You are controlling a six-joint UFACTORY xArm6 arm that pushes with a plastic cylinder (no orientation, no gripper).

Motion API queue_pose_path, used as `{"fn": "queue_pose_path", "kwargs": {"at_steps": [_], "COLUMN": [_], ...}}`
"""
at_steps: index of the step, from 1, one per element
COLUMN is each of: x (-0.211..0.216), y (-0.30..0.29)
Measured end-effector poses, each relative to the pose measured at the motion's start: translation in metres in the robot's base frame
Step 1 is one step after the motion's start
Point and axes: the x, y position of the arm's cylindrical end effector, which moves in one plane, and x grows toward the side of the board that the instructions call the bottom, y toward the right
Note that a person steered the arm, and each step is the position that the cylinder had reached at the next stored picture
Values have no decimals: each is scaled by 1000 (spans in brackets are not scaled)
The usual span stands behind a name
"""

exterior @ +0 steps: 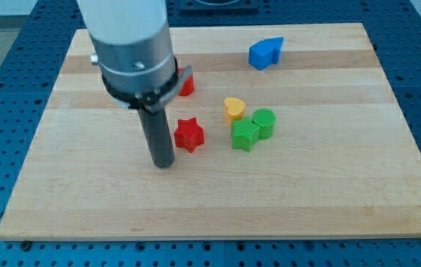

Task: Push the yellow heart closer to the group of blocks

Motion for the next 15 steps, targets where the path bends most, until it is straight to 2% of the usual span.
{"fn": "queue_pose_path", "kwargs": {"at_steps": [1,2,3,4,5,7,8,9,10,11,12,13,14,15], "x": [-8,-50,-100,-71,-24,-83,-57,-41,-96,-119,-72,-47,-68,-107], "y": [49,52,20,25,41,9,16,-26,-31,-19,-5,89,136,120]}}
